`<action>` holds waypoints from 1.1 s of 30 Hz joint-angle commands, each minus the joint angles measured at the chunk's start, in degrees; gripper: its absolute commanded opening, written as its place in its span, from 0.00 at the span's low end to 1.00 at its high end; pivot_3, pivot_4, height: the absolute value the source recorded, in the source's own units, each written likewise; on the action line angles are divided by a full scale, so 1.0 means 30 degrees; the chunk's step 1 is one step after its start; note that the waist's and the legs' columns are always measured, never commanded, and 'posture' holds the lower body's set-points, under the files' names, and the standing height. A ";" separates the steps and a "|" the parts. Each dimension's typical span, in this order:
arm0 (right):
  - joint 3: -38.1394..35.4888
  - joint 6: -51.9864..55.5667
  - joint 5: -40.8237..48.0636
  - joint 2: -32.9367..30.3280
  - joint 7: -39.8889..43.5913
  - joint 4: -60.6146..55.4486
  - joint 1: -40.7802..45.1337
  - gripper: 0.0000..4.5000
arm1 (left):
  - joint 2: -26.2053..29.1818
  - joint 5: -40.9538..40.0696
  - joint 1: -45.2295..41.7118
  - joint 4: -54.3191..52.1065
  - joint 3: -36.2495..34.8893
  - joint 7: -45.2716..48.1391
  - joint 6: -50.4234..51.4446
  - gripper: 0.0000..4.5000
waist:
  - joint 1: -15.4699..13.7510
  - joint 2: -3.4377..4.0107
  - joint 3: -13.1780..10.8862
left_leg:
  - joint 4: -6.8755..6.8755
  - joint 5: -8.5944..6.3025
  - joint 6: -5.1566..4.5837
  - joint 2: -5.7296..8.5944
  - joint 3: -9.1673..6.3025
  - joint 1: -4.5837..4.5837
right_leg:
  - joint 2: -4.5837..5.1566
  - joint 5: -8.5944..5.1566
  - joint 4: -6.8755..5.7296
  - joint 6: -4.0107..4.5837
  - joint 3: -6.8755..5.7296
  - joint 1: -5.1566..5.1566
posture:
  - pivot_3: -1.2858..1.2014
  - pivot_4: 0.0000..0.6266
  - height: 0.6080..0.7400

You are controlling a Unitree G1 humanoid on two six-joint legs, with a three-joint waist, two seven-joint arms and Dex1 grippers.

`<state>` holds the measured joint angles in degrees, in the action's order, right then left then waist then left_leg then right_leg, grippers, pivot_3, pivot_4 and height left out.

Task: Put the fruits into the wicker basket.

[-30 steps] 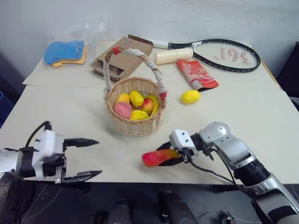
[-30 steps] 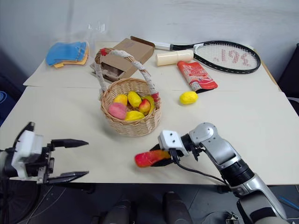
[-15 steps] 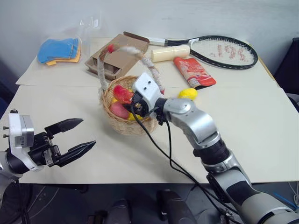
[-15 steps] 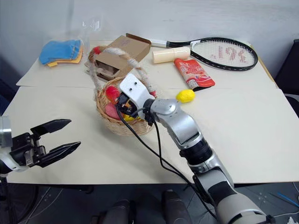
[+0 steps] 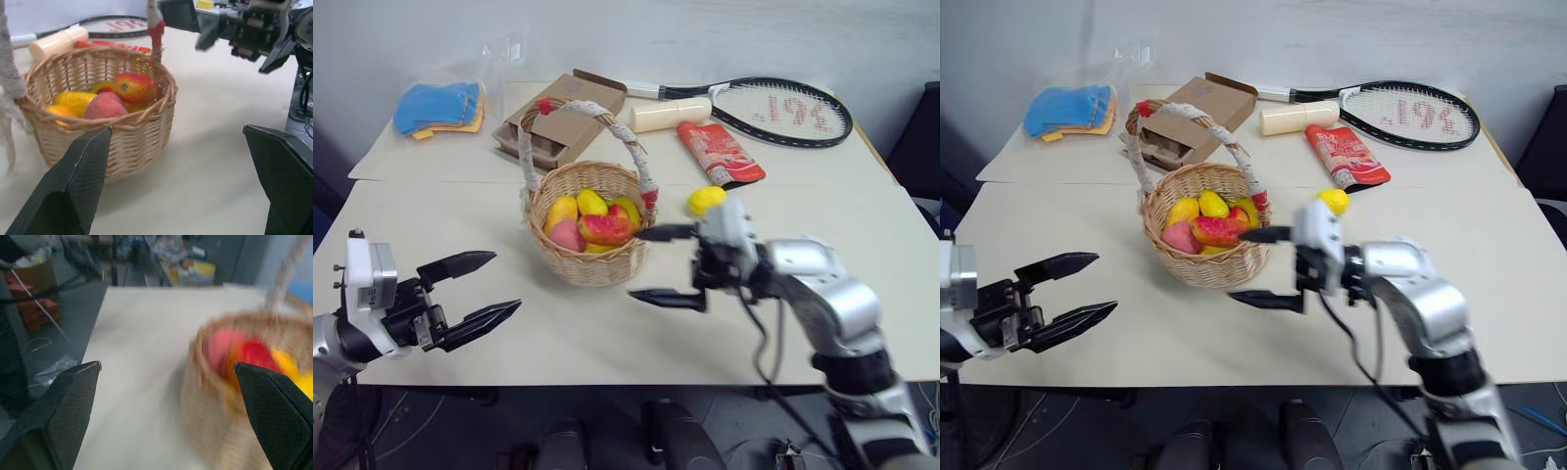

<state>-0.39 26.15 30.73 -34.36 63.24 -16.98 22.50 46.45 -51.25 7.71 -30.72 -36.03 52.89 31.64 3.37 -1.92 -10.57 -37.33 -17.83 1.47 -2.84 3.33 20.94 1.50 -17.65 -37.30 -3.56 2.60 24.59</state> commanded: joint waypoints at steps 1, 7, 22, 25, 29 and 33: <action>-0.2714 -0.4506 -0.2540 -0.0875 -0.1406 0.3998 -0.1534 1.00 | 0.0364 -0.0595 -0.1159 -0.0441 0.0088 -0.0876 0.0086 1.00 | -0.0061 0.0000 0.0000 | -0.0013 0.0000 0.0000 0.0007 -0.0014 -0.0002 | -0.0006 0.0000 -0.0002 0.0000 -0.0002 -0.0013 | 0.52 0.24 1.00; -0.4258 -1.0734 -0.5307 -0.1870 -0.3029 1.1896 -0.1158 1.00 | 0.0390 -0.0433 -0.1989 -0.0617 0.0673 -0.1507 0.0044 1.00 | 0.0035 0.0026 -0.0016 | -0.0005 0.0011 -0.0006 0.0035 0.0098 -0.0024 | -0.0054 0.0010 -0.0026 -0.0018 0.0100 0.0020 | 0.52 0.24 1.00; 0.2804 -1.5284 -1.3167 0.1528 -0.3300 2.7178 1.4762 1.00 | 0.0553 -0.0090 -0.3099 -0.0152 0.2153 -0.1528 0.0040 1.00 | 0.0973 0.0076 -0.0079 | 0.0056 0.0023 0.0213 -0.0179 0.0147 -0.0200 | -0.0325 -0.0019 -0.0082 0.0045 0.0323 0.0018 | 0.52 0.24 1.00; 0.3813 -1.4651 -1.4443 0.2543 -0.4024 2.8949 1.6292 1.00 | 0.0457 -0.0070 -0.3164 -0.0101 0.2346 -0.1574 -0.0027 1.00 | 0.0972 0.0075 -0.0079 | 0.0038 0.0052 0.0296 -0.0193 0.0159 -0.0172 | -0.0311 -0.0022 -0.0069 0.0052 0.0316 0.0026 | 0.52 0.24 1.00; 0.4344 -1.3904 -1.5580 0.3291 -0.6524 3.0340 1.7142 1.00 | 0.0326 -0.0021 -0.3155 -0.0074 0.2570 -0.1562 -0.0105 1.00 | 0.0979 0.0075 -0.0079 | 0.0004 0.0042 0.0291 -0.0182 0.0172 -0.0168 | -0.0292 -0.0020 -0.0074 0.0048 0.0318 0.0021 | 0.52 0.24 1.00; 0.4298 -1.1835 -1.5874 0.3927 -0.7216 3.1149 1.7292 1.00 | 0.0290 -0.0076 -0.3247 -0.0065 0.2684 -0.1530 -0.0040 1.00 | 0.1010 0.0075 -0.0079 | 0.0006 0.0043 0.0295 -0.0187 0.0171 -0.0171 | -0.0306 -0.0021 -0.0097 0.0050 0.0321 0.0033 | 0.52 0.24 1.00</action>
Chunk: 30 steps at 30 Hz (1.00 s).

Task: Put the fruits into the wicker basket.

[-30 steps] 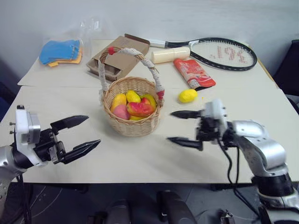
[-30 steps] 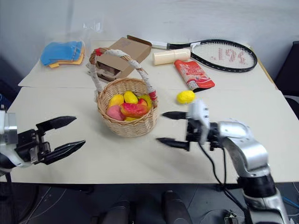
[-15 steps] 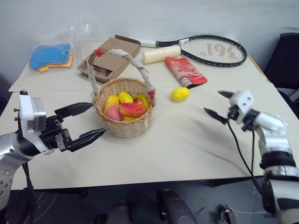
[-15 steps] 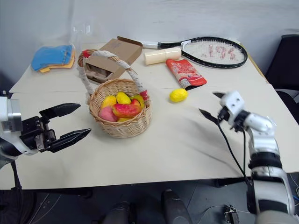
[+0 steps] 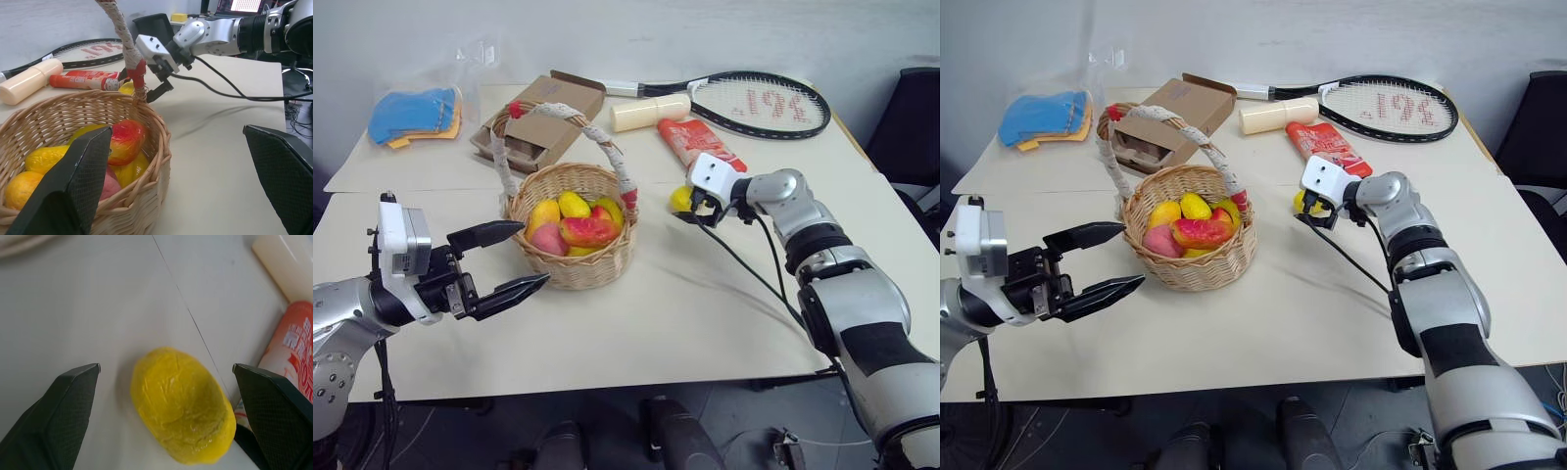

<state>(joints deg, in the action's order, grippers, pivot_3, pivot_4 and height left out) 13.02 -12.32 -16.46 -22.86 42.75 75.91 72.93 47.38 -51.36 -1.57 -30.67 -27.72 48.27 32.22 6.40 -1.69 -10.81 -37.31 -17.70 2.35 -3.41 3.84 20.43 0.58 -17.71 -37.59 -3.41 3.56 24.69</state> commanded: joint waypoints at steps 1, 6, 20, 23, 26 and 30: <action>-0.0407 0.1367 0.0069 0.0265 -0.0113 0.0259 0.0450 1.00 | 0.0029 -0.0077 -0.0235 -0.0034 -0.0089 0.0007 -0.0201 1.00 | 0.0002 0.0000 0.0000 | 0.0001 0.0001 0.0002 -0.0001 -0.0001 0.0000 | -0.0004 -0.0001 -0.0006 0.0001 -0.0001 0.0002 | 0.52 0.24 1.00; -0.0938 0.1936 0.0381 0.0721 0.0657 0.0351 0.0266 0.91 | 0.0167 -0.0076 -0.0607 0.0249 0.0004 0.0091 -0.0176 1.00 | 0.0059 0.0000 0.0001 | 0.0010 -0.0007 0.0010 -0.0020 0.0001 -0.0020 | -0.0025 -0.0001 -0.0014 0.0002 -0.0003 -0.0005 | 0.52 0.24 1.00; -0.3005 -0.1951 0.2226 -0.0988 0.2764 -0.0585 0.0344 0.53 | 0.0121 0.0145 -0.0780 0.0403 -0.0118 -0.0018 -0.0342 1.00 | 0.0024 0.0005 -0.0004 | 0.0007 -0.0016 -0.0003 -0.0012 0.0003 -0.0010 | -0.0020 -0.0001 -0.0014 0.0001 -0.0002 0.0000 | 0.52 0.24 1.00; -0.4406 -0.1802 0.4378 -0.1663 0.7462 -0.1619 0.0418 0.53 | 0.0143 0.0126 -0.0353 0.0291 -0.0562 -0.0011 -0.0341 1.00 | -0.0012 0.0005 -0.0004 | 0.0018 -0.0017 -0.0003 -0.0021 -0.0003 -0.0002 | -0.0022 -0.0001 0.0001 0.0000 -0.0012 0.0000 | 0.52 0.24 1.00; -0.3970 0.1424 0.6459 -0.2744 1.4461 -0.6181 -0.0944 0.53 | 0.0270 0.0033 0.0496 0.0267 -0.1471 0.0177 -0.0214 1.00 | 0.0031 0.0023 -0.0015 | 0.0024 -0.0056 -0.0071 -0.0024 0.0005 -0.0005 | -0.0024 0.0000 -0.0001 -0.0001 -0.0009 0.0002 | 0.52 0.24 1.00; -0.2326 0.8905 1.0970 -0.4194 1.6559 -1.8317 -0.5842 0.53 | 0.0216 0.0422 0.1905 0.0373 -0.2405 0.0635 -0.0535 1.00 | -0.0167 0.0023 -0.0014 | 0.0044 -0.0091 -0.0062 -0.0085 -0.0059 -0.0023 | -0.0036 -0.0008 -0.0006 0.0010 -0.0077 -0.0020 | 0.52 0.24 1.00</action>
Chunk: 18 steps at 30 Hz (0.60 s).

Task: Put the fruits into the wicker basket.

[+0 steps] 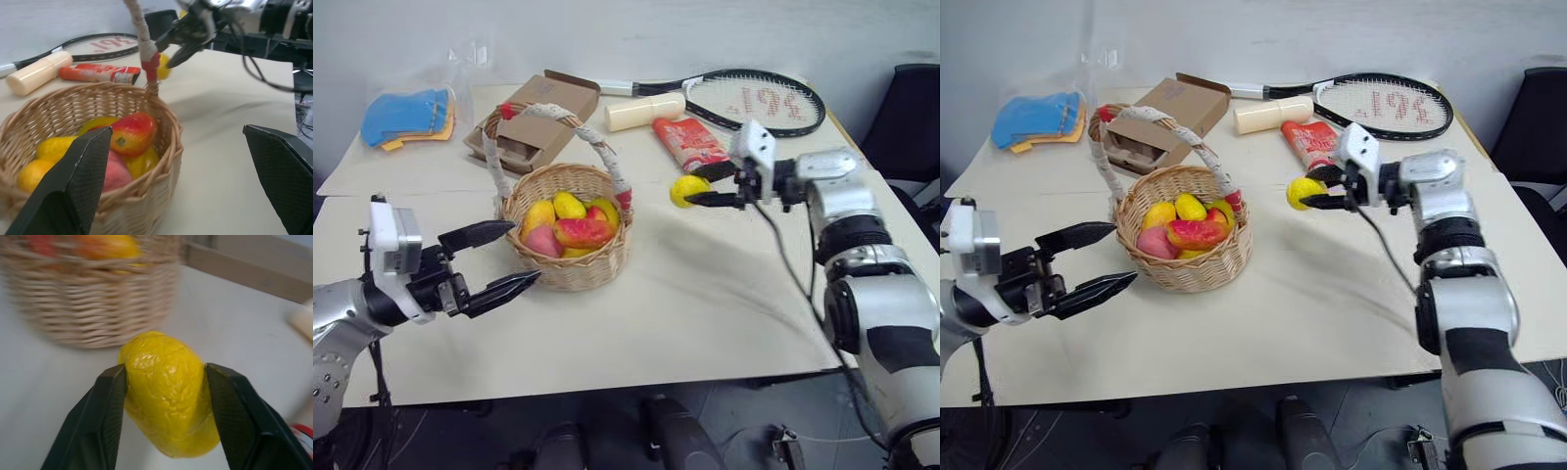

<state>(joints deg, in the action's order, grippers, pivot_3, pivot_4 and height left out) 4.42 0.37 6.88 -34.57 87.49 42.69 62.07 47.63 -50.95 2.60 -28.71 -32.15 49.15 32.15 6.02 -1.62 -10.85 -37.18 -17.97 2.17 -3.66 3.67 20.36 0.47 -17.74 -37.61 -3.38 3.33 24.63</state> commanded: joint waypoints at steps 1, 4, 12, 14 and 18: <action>0.0535 0.5863 0.3958 -0.0173 0.1095 -0.9559 -0.3263 0.53 | 0.0062 0.0466 0.0826 -0.0212 -0.1062 0.0445 -0.0663 1.00 | -0.0047 0.0000 0.0000 | -0.0003 -0.0006 0.0010 -0.0005 -0.0003 0.0001 | 0.0002 -0.0011 -0.0003 0.0016 -0.0004 0.0002 | 0.52 0.24 1.00; 0.0936 0.7751 0.6110 0.1380 -0.1389 -1.5338 -0.5671 0.53 | -0.0328 0.0809 0.1807 0.0137 -0.1468 0.0664 -0.0970 1.00 | 0.0027 0.0001 -0.0001 | -0.0006 -0.0009 0.0015 0.0000 0.0010 -0.0015 | 0.0001 -0.0015 -0.0030 0.0026 0.0011 0.0007 | 0.52 0.24 1.00; 0.2400 0.6690 0.3836 0.7714 -0.9321 -1.5878 -0.4076 0.53 | -0.0708 0.0825 0.2939 0.0129 -0.1845 0.0615 -0.1039 1.00 | 0.0034 -0.0008 0.0004 | -0.0020 -0.0006 0.0031 0.0018 0.0002 -0.0011 | -0.0001 -0.0011 -0.0067 0.0051 0.0010 0.0033 | 0.52 0.24 1.00; 0.2945 0.5539 0.2142 0.8649 -1.1325 -1.4622 -0.3437 0.53 | -0.0850 0.0710 0.3054 -0.0078 -0.1967 0.0406 -0.0993 1.00 | -0.0018 -0.0021 0.0012 | -0.0017 -0.0009 0.0034 0.0019 0.0001 0.0018 | 0.0010 -0.0017 -0.0055 0.0060 0.0004 0.0065 | 0.52 0.24 1.00; 0.4645 0.4137 -0.1426 0.9330 -1.4350 -1.2148 -0.2457 0.53 | -0.1168 0.0525 0.3560 -0.0472 -0.2303 0.0157 -0.0955 1.00 | 0.0025 -0.0070 0.0042 | -0.0049 -0.0017 0.0021 0.0031 0.0020 0.0131 | 0.0041 -0.0016 -0.0047 0.0059 0.0015 0.0172 | 0.52 0.24 1.00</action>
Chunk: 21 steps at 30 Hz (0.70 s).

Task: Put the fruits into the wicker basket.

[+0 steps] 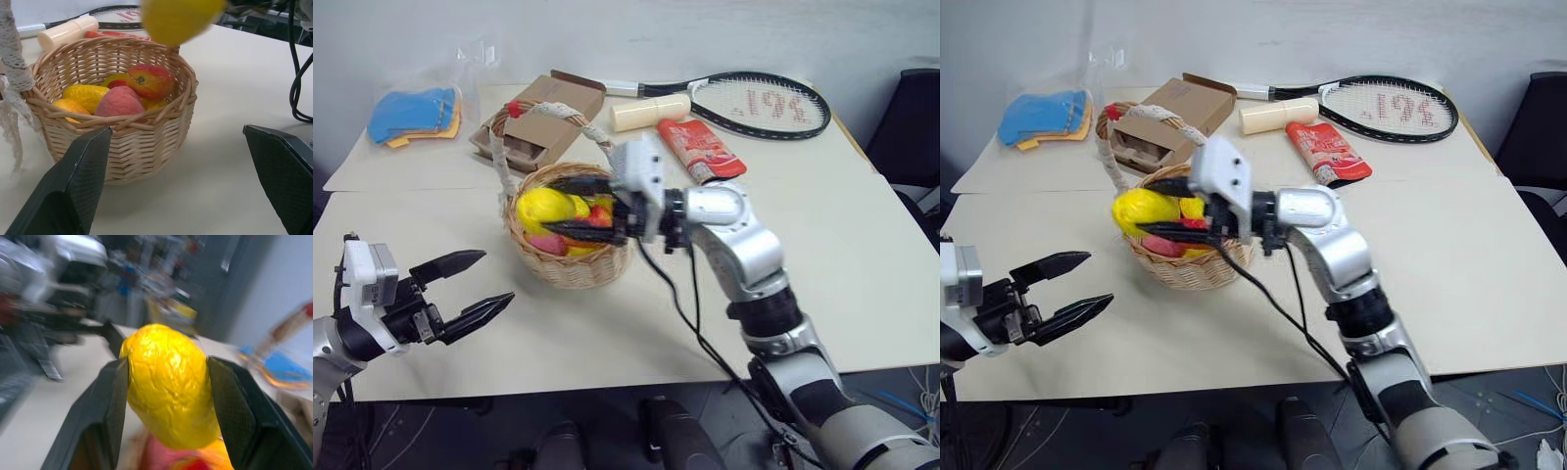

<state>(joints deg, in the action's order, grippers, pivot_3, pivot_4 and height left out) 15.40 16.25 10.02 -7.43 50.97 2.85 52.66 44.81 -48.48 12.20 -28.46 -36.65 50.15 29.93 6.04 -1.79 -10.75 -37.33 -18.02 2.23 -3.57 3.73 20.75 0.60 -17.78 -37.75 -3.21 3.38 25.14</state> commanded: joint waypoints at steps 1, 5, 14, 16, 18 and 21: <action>0.1390 -0.1131 -0.3529 0.0604 -0.3474 0.1659 0.0874 0.53 | -0.0318 -0.0298 0.0480 -0.0638 -0.0849 -0.0261 -0.0224 1.00 | 0.0062 -0.0018 0.0012 | -0.0017 0.0000 -0.0001 0.0000 -0.0002 0.0054 | 0.0000 0.0000 -0.0008 -0.0001 -0.0001 0.0048 | 0.52 0.24 1.00; 0.2669 0.0135 -0.4408 0.1221 -0.3874 0.1387 0.0309 0.64 | -0.0534 -0.0244 0.0704 -0.0918 -0.0801 -0.0508 -0.0279 1.00 | 0.0106 -0.0019 0.0012 | -0.0026 0.0008 0.0011 -0.0011 -0.0011 0.0137 | -0.0013 0.0001 -0.0040 0.0000 -0.0003 0.0144 | 0.52 0.24 1.00; -0.0713 -0.0808 0.2631 0.0847 0.0126 -0.2342 -0.1493 0.99 | -0.0624 -0.0421 0.1146 -0.1296 -0.1280 -0.0698 -0.0322 1.00 | 0.0059 -0.0024 0.0014 | -0.0031 0.0003 0.0000 -0.0013 -0.0013 0.0144 | -0.0015 0.0004 -0.0037 -0.0006 -0.0011 0.0133 | 0.52 0.24 1.00; -0.1617 0.2808 0.6561 -0.1706 0.3635 -0.4361 -0.2589 0.99 | -0.0691 -0.0464 0.1284 -0.1414 -0.1404 -0.0730 -0.0348 1.00 | -0.0081 -0.0025 0.0015 | -0.0018 -0.0004 -0.0011 -0.0019 -0.0040 0.0136 | -0.0014 0.0004 -0.0021 -0.0007 -0.0039 0.0109 | 0.52 0.24 1.00; -0.1776 0.4581 0.7511 -0.5216 0.6402 -0.4870 -0.3440 0.99 | -0.0678 -0.0537 0.1377 -0.1442 -0.1593 -0.0674 -0.0362 1.00 | -0.0429 -0.0030 0.0018 | -0.0022 -0.0017 -0.0034 -0.0020 -0.0060 0.0140 | 0.0002 0.0004 0.0004 -0.0007 -0.0058 0.0091 | 0.52 0.24 1.00; -0.2437 0.3924 0.6876 -0.7911 0.7254 -0.3469 -0.3932 0.99 | -0.0646 -0.0697 0.1565 -0.1555 -0.1886 -0.0574 -0.0365 1.00 | -0.0501 -0.0035 0.0015 | -0.0045 -0.0036 -0.0071 0.0014 -0.0049 0.0143 | 0.0040 0.0005 0.0052 -0.0010 -0.0053 0.0068 | 0.52 0.24 1.00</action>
<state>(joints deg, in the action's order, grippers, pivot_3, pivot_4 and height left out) 10.34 29.06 30.21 -30.52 71.12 -7.72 40.12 42.78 -49.29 16.85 -31.18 -40.67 48.20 29.87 4.54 -1.90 -10.71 -37.47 -18.12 2.00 -3.52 3.62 21.18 0.70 -17.75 -37.61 -3.26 3.25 25.35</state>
